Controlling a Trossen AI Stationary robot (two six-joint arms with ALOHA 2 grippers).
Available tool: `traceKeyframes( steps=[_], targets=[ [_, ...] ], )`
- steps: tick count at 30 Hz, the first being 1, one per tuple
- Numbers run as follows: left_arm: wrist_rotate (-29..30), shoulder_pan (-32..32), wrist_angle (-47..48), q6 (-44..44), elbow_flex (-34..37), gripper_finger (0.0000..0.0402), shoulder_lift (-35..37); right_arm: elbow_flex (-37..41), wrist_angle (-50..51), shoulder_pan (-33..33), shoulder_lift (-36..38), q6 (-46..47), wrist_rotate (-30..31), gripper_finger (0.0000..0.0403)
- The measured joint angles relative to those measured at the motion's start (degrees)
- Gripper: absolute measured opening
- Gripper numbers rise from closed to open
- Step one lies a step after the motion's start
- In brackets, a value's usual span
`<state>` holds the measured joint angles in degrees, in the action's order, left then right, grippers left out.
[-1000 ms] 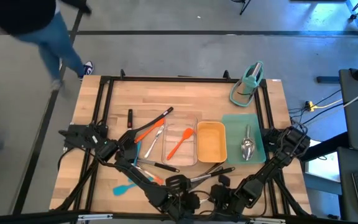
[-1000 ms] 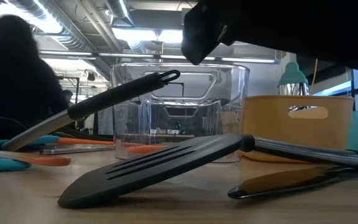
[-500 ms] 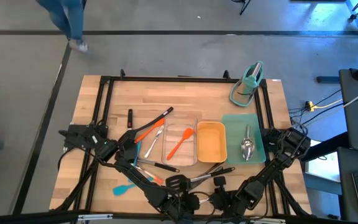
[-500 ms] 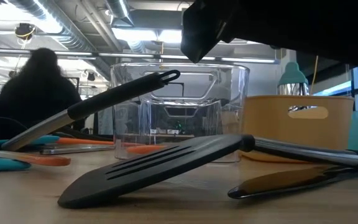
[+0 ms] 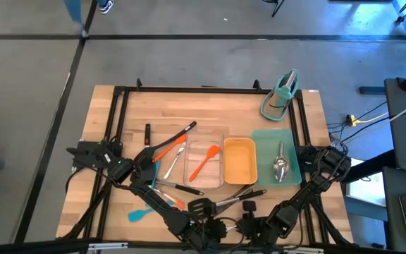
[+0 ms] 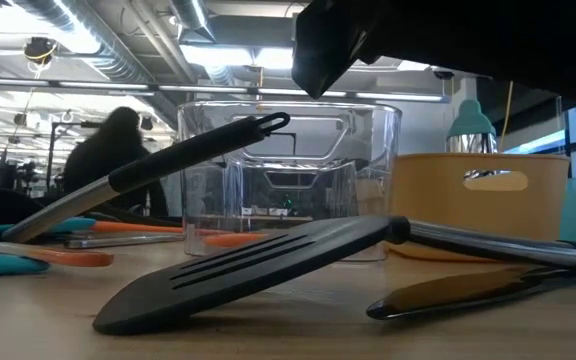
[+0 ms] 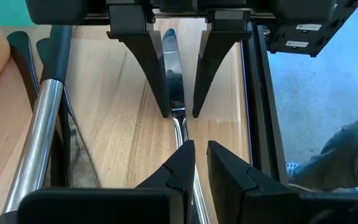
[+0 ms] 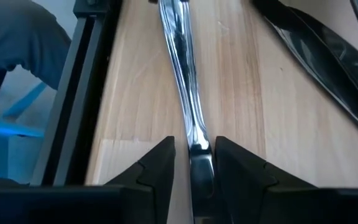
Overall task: Pick & Place Kitchen Items
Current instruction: Put the silver table knife into the yellow bin
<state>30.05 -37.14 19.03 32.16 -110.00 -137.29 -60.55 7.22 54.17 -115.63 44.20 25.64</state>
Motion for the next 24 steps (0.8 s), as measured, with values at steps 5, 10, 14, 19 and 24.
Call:
traceKeyframes(
  steps=[5,10,14,19,24],
  targets=[
    [0.0,0.0,0.0,0.0,0.0,0.0040,0.0,0.0,-0.4,0.0,-0.1,-0.6,-0.2,0.0136],
    [0.0,0.0,0.0,0.0,0.0,0.0040,0.0,0.0,-0.2,0.0,-0.1,-1.0,-0.2,0.0122],
    [-0.1,0.0,0.0,0.0,0.0,0.0040,0.0,0.0,0.3,-0.2,-0.1,-0.3,-0.2,0.0101],
    [-0.1,0.0,0.0,-0.9,0.0,0.0040,0.0,0.0,0.6,-0.2,-0.1,1.0,-0.1,0.0077],
    [-0.3,0.0,0.0,-1.4,0.0,0.0040,0.0,0.0,0.5,-0.2,-0.1,2.7,-0.1,0.0061]
  ],
)
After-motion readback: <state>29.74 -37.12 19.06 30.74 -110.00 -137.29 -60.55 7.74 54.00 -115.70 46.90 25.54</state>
